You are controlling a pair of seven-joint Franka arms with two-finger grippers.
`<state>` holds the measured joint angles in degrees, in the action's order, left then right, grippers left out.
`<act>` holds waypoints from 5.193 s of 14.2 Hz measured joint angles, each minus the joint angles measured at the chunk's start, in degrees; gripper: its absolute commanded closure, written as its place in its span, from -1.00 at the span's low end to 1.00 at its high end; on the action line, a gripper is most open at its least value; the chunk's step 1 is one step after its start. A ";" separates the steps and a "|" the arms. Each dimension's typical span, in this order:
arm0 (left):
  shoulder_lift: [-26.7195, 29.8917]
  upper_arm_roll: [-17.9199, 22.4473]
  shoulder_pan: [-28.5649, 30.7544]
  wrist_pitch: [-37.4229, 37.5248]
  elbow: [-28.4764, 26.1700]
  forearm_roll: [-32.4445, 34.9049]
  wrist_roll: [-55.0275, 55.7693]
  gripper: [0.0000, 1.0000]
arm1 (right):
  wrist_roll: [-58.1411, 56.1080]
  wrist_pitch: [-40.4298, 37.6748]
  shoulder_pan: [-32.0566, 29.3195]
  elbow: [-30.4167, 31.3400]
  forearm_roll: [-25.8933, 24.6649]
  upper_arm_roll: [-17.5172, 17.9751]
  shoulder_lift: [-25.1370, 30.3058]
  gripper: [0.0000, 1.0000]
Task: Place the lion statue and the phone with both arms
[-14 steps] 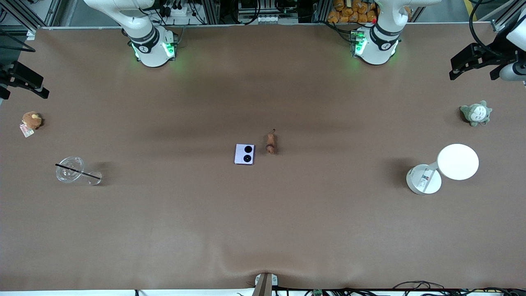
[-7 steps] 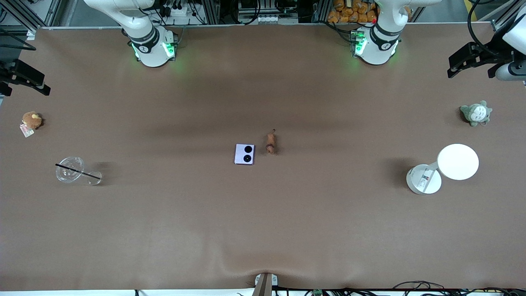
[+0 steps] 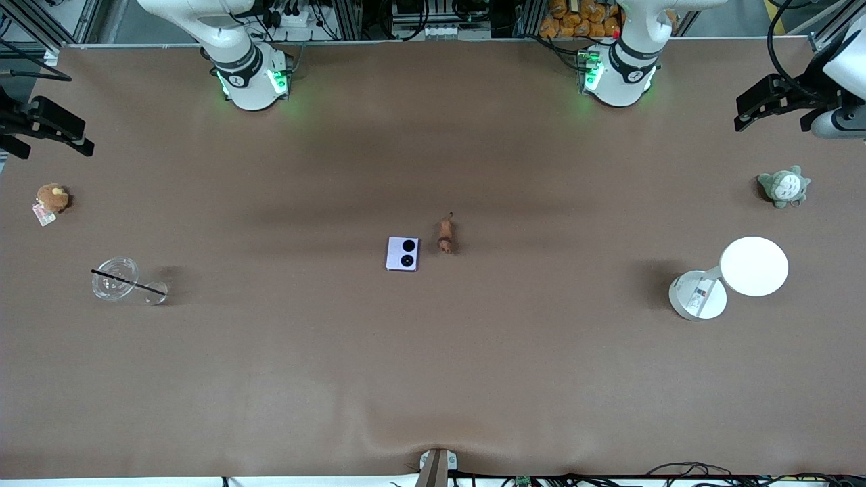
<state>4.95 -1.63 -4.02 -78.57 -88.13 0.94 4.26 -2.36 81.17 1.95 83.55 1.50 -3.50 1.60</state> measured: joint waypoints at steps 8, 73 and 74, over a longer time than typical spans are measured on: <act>-2.24 -2.15 -0.62 -1.27 0.00 -0.06 0.44 -1.00 | 0.00 5.23 -0.10 0.06 -0.06 -0.62 -2.06 -1.00; -46.15 -13.94 -26.55 -54.44 -4.35 9.00 44.26 1.00 | 24.41 37.35 26.96 5.20 13.78 0.33 -39.33 -1.00; -45.83 -13.68 -26.00 -54.05 -4.31 9.19 44.26 1.00 | 25.88 37.73 27.77 5.20 13.78 0.33 -39.46 -1.00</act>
<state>-40.88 -15.30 -30.02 -132.62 -92.44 10.13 48.52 23.51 118.90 29.72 88.75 15.28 -3.17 -37.86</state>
